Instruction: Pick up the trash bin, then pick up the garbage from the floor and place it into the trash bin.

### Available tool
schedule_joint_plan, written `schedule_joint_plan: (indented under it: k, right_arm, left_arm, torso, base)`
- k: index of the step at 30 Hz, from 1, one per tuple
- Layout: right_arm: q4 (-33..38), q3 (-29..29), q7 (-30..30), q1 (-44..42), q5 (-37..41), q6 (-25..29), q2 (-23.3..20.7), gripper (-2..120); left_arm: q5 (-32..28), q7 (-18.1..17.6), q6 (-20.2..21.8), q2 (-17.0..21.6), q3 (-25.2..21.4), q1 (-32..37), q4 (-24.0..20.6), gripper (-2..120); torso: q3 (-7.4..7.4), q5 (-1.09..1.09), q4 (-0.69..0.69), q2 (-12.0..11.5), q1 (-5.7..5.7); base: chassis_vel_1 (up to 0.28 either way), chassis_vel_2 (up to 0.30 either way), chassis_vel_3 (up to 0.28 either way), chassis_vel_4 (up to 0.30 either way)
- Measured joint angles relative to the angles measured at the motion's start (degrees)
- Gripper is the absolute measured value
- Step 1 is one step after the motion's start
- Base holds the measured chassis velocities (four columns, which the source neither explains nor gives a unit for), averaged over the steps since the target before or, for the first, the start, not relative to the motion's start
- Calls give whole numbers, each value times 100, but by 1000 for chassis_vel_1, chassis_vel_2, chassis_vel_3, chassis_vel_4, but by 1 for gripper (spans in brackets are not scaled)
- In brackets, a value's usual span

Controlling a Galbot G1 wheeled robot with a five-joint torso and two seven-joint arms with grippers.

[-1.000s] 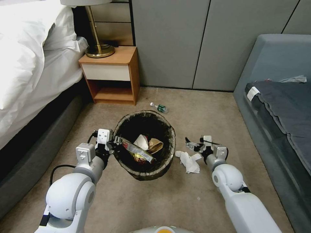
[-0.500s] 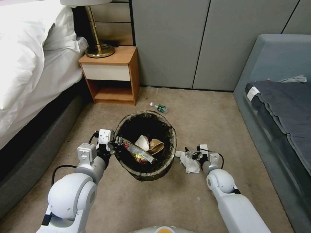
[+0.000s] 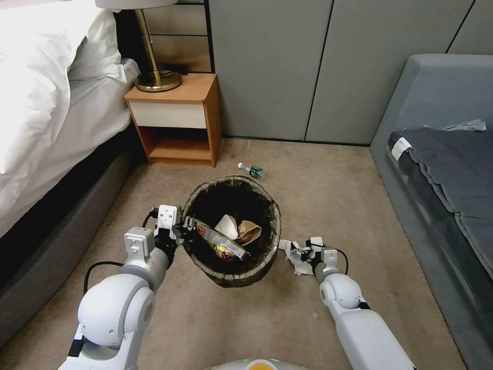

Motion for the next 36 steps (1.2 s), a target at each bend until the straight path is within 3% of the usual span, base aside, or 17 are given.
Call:
schedule_joint_plan:
  k: [20, 33, 36]
  right_arm:
    - [-1331, 101, 23, 392, -390, 379, 384, 100]
    - [-1512, 112, 37, 464, -413, 465, 404, 100]
    - [-1520, 112, 33, 472, -413, 485, 403, 94]
  left_arm:
    - [-1, 12, -4, 17, 16, -26, 60, 2]
    - [8, 17, -10, -3, 56, -36, 87, 2]
    - [11, 18, -12, -3, 46, -31, 87, 2]
  torso:
    - [0, 1, 0, 0, 0]
    - [0, 0, 0, 0, 0]
    - [0, 1, 0, 0, 0]
  base:
    - [0, 0, 0, 0]
    - [0, 0, 0, 0]
    - [0, 0, 0, 0]
